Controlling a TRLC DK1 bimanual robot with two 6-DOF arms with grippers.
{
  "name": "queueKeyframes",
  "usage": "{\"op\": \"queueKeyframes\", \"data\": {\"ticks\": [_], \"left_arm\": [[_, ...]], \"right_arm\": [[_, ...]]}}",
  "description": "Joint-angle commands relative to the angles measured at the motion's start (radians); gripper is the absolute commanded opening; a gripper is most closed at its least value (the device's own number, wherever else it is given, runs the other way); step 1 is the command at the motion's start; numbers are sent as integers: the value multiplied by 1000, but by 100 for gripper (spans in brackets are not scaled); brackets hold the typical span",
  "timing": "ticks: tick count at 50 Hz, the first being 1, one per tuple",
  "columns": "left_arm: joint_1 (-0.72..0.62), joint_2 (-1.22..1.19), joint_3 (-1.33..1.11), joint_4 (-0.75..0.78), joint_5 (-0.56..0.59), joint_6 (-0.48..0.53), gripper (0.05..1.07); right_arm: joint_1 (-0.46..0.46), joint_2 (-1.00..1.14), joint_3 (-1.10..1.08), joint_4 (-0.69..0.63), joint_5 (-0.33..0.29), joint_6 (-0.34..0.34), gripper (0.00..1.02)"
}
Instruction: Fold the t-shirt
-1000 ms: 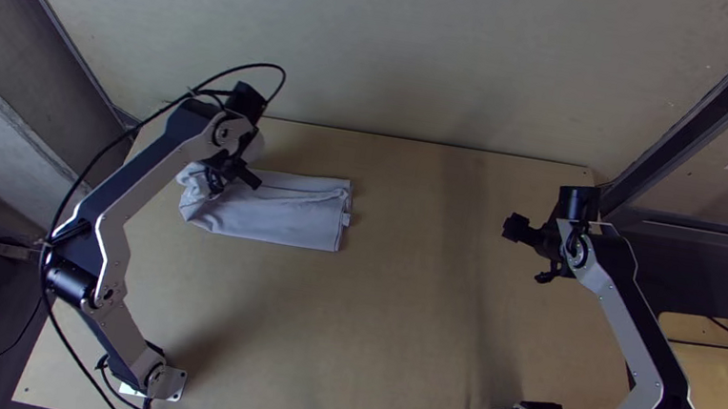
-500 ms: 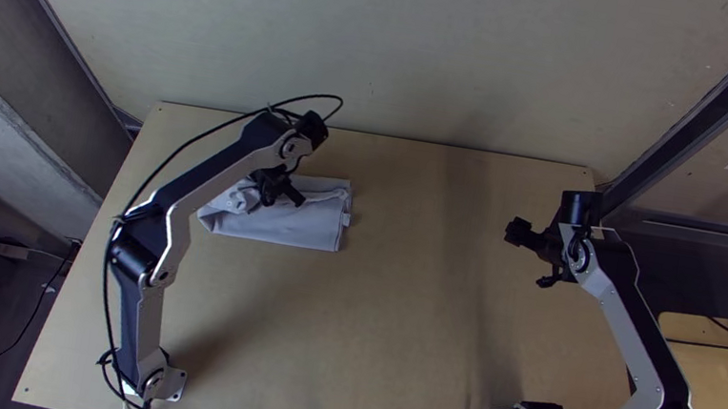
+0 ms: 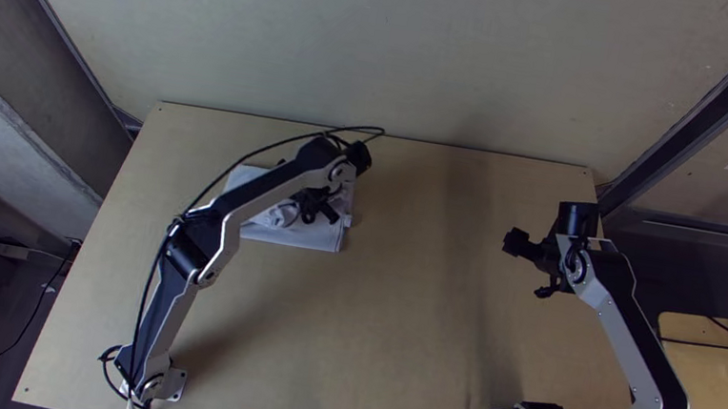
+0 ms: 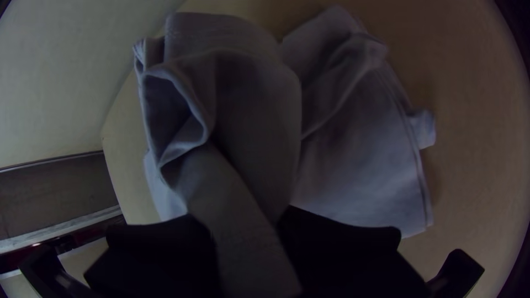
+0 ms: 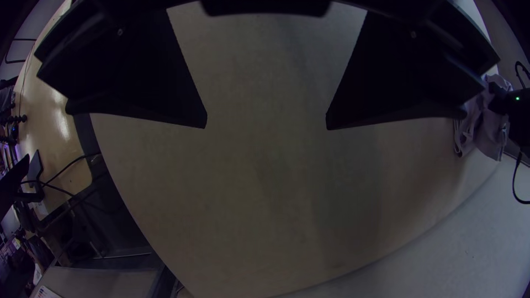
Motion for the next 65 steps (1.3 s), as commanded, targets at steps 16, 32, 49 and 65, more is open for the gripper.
{"op": "queueKeyframes", "data": {"ticks": [16,32,49,65], "left_arm": [[-157,57,192,209,481,-245,103],[-112,14,215,223,627,-256,103],[-28,-167,171,248,562,-164,103],[204,-443,63,294,562,-12,103]], "right_arm": [[97,-80,-180,75,-4,75,99],[44,-114,-182,102,-2,40,99],[-32,-74,96,136,-2,-152,99],[-67,-19,449,141,-2,-348,99]]}}
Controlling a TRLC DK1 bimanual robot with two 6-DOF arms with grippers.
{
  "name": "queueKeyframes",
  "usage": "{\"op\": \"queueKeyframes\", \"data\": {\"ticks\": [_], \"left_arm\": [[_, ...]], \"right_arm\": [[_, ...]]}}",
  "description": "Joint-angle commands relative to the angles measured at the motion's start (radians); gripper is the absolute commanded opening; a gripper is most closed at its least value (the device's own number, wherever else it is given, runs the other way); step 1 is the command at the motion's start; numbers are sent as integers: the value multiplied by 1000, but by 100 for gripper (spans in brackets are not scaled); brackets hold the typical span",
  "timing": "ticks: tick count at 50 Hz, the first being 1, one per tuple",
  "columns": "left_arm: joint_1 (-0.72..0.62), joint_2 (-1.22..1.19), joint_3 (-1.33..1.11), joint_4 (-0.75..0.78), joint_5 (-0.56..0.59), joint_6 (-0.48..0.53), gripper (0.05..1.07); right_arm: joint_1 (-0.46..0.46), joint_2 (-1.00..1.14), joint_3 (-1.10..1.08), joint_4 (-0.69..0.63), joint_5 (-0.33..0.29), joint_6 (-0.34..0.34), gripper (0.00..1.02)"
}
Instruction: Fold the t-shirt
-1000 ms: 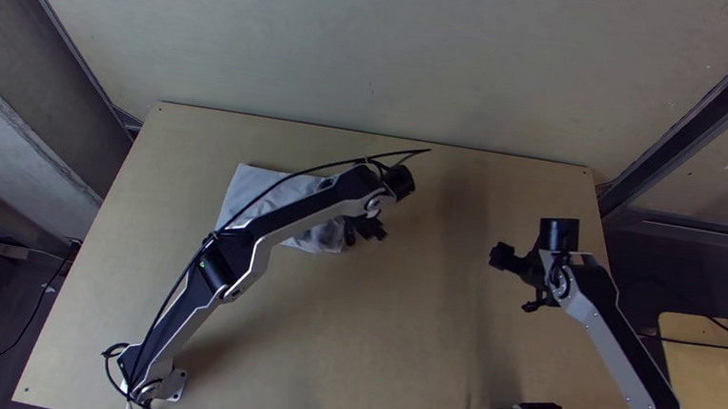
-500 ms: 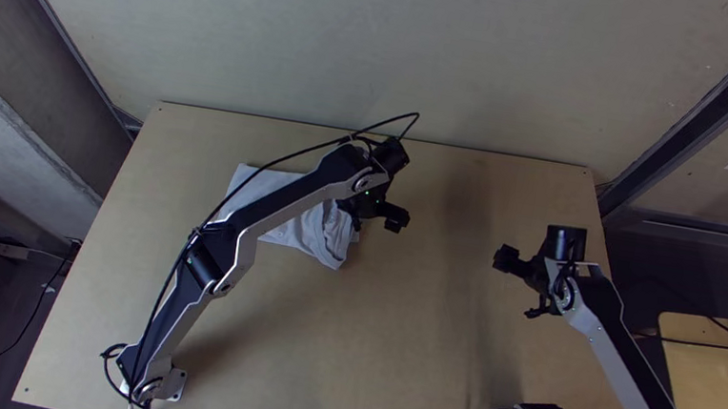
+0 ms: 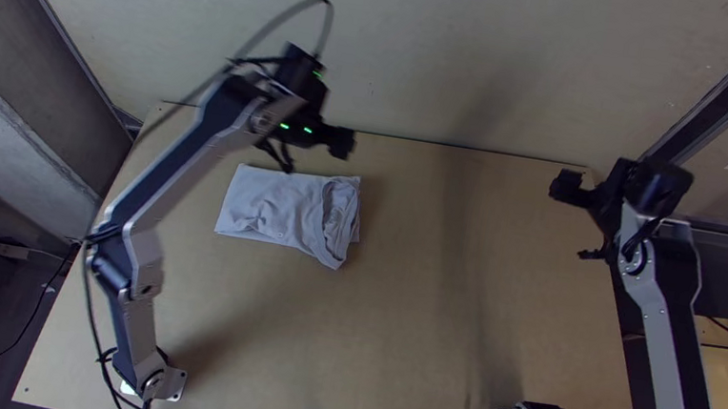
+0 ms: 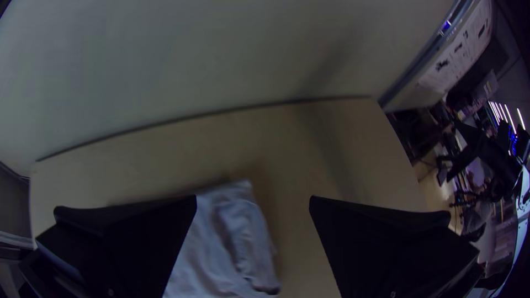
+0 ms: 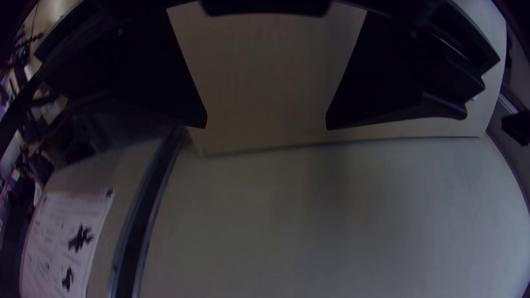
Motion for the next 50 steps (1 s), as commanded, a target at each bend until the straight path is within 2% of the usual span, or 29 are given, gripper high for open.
{"op": "queueKeyframes", "data": {"ticks": [1,13,20,28,35,41,50], "left_arm": [[77,-118,-59,9,-4,73,103],[273,-333,-203,82,-4,163,103],[381,-508,-392,254,-5,205,103],[485,-709,-640,430,-4,234,103],[542,-877,-853,573,-4,258,103],[592,-1008,-1019,651,-4,231,103],[626,-1265,-1323,843,-5,254,103]], "right_arm": [[-5,26,111,18,5,-81,99],[19,-14,215,105,3,-139,99],[58,-109,186,140,3,-151,99],[91,-277,31,263,3,-148,99],[107,-418,-116,300,3,-150,99],[127,-548,-246,324,3,-150,99],[153,-737,-438,416,0,-164,99]]}}
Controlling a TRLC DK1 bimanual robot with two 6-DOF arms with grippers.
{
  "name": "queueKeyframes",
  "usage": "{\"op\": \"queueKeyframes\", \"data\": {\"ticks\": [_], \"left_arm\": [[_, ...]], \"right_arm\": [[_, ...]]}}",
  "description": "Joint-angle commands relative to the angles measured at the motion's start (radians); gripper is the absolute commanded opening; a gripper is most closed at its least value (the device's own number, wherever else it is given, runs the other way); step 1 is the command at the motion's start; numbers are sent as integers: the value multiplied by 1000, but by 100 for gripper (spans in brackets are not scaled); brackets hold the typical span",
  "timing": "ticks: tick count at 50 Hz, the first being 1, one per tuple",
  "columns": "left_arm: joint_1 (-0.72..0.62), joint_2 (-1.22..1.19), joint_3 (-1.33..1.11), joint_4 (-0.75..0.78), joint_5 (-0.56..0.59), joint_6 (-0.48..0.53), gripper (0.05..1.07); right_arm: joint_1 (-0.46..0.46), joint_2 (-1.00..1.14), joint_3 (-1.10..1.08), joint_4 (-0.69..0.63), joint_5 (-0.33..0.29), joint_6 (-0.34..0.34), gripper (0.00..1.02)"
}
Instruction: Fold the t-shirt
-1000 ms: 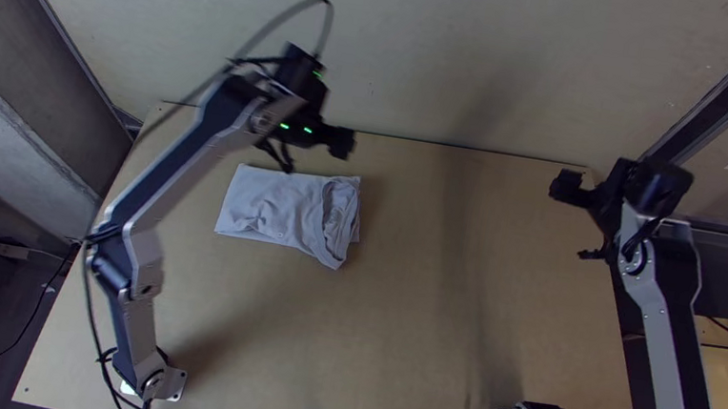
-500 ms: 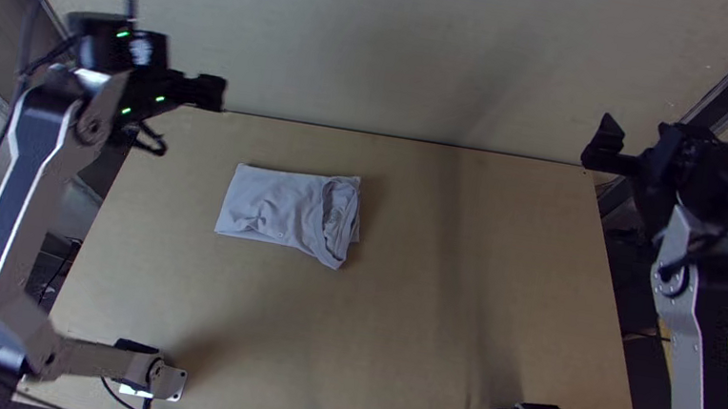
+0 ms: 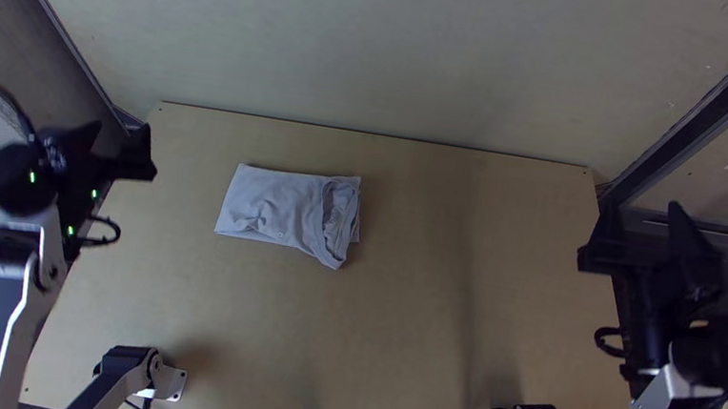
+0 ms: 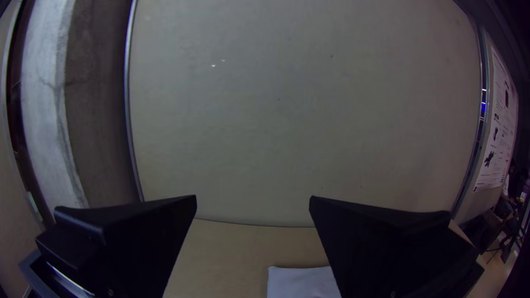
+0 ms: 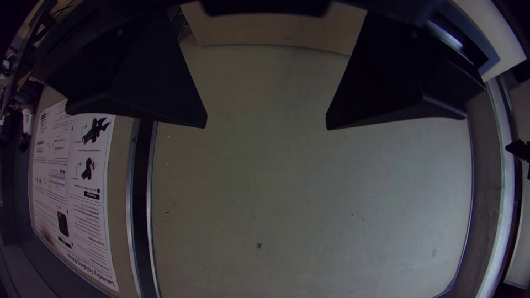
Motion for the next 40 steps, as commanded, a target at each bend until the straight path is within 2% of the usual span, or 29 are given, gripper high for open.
{"op": "queueKeyframes", "data": {"ticks": [1,9,24,29,32,36,40], "left_arm": [[10,-168,-167,93,2,28,103],[5,-395,-410,185,5,80,103],[-8,-720,-676,229,16,120,103],[-13,-740,-718,246,8,129,103],[-13,-740,-753,315,8,125,103],[-13,-740,-805,367,8,86,103],[-16,-740,-887,473,10,132,103]], "right_arm": [[26,-111,-101,54,0,-26,99],[40,-262,-230,60,0,-9,99],[49,-561,-470,82,0,1,99],[49,-624,-541,88,2,4,99],[43,-622,-573,98,4,38,99],[42,-625,-639,157,5,54,99],[42,-625,-725,263,4,57,99]]}}
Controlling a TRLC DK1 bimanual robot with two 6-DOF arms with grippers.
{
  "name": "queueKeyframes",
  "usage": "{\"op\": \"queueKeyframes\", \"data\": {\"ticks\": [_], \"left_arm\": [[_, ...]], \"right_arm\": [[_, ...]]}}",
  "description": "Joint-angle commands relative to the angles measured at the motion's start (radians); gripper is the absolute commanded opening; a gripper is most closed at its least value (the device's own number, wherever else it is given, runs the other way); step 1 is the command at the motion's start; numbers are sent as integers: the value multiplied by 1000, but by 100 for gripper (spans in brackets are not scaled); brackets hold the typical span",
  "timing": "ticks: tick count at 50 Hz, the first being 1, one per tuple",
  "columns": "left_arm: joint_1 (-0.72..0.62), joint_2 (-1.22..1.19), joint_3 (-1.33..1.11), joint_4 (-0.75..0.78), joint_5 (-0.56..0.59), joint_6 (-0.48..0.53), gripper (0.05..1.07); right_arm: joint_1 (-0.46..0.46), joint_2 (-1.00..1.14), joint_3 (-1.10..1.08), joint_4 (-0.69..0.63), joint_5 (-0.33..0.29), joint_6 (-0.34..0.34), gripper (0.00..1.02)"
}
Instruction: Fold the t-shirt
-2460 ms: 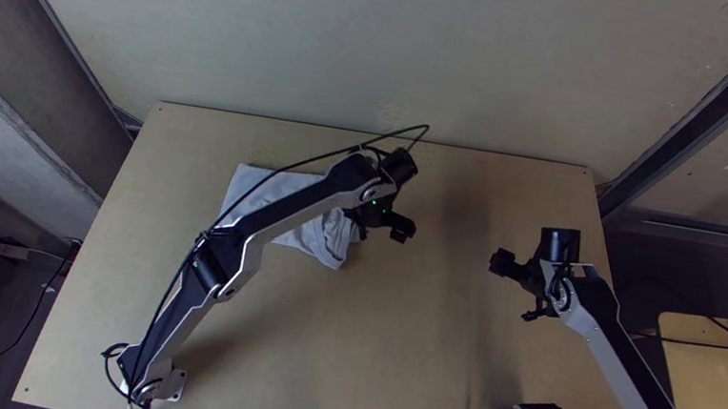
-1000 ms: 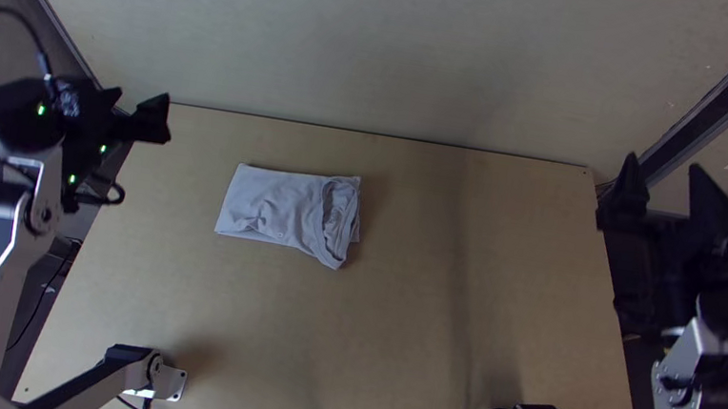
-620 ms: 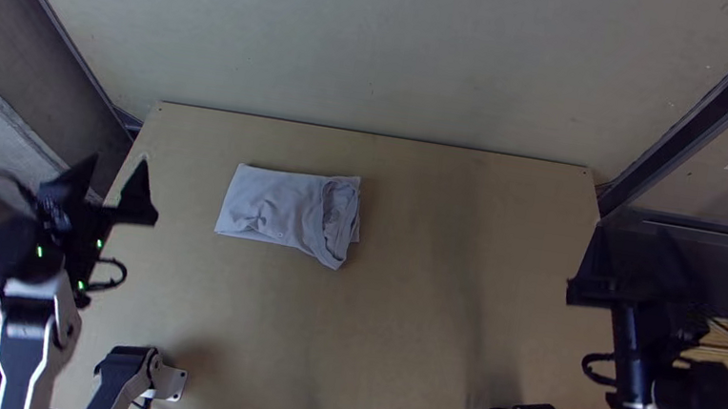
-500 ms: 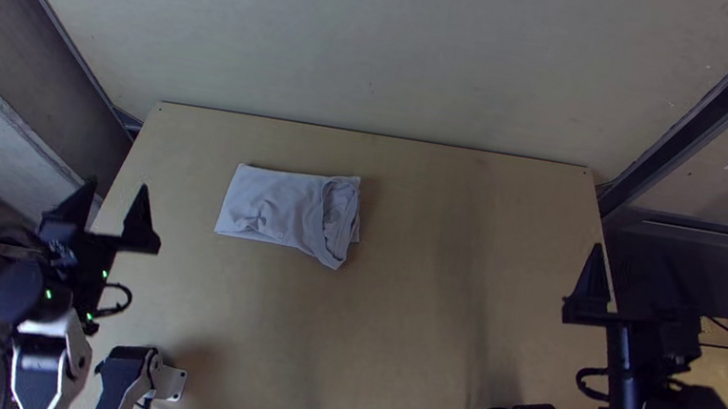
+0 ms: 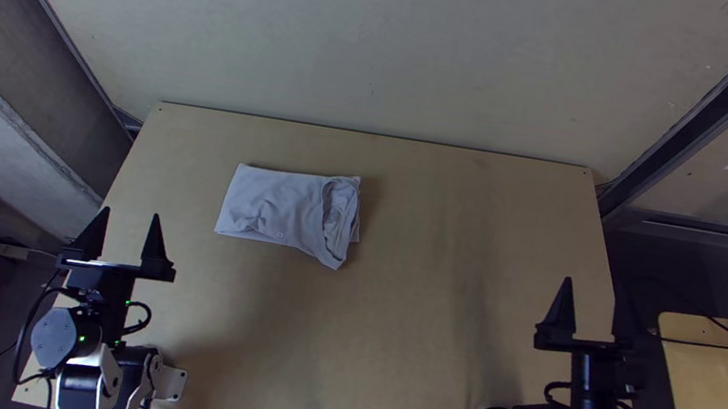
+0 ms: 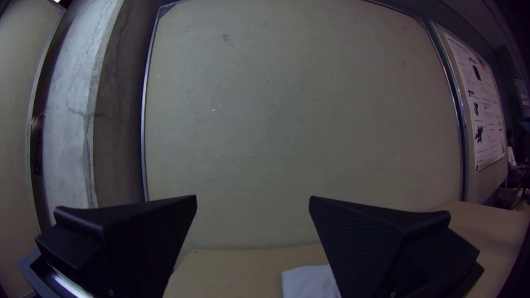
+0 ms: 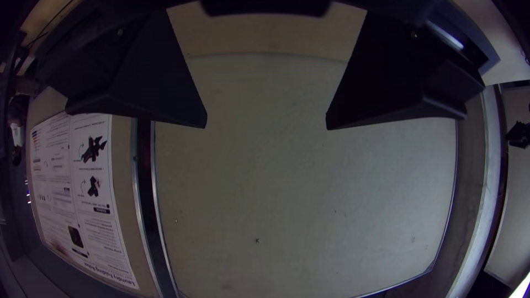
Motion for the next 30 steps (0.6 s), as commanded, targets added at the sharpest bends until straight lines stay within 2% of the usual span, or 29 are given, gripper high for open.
{"op": "queueKeyframes", "data": {"ticks": [1,11,21,25,28,30], "left_arm": [[-8,-15,-110,107,-3,32,103],[-15,-15,-212,156,5,20,103],[-38,-14,-256,137,5,1,103],[-38,-14,-256,79,3,-37,103],[-35,-12,-249,-77,2,-23,103],[-26,3,-250,-73,-12,-25,103]], "right_arm": [[1,-10,-117,120,4,24,99],[1,-10,-284,305,4,53,99],[-19,-10,-377,321,7,78,99],[-33,-11,-381,218,7,81,99],[-39,-11,-381,150,7,91,99],[-41,-11,-381,95,8,93,99]]}}
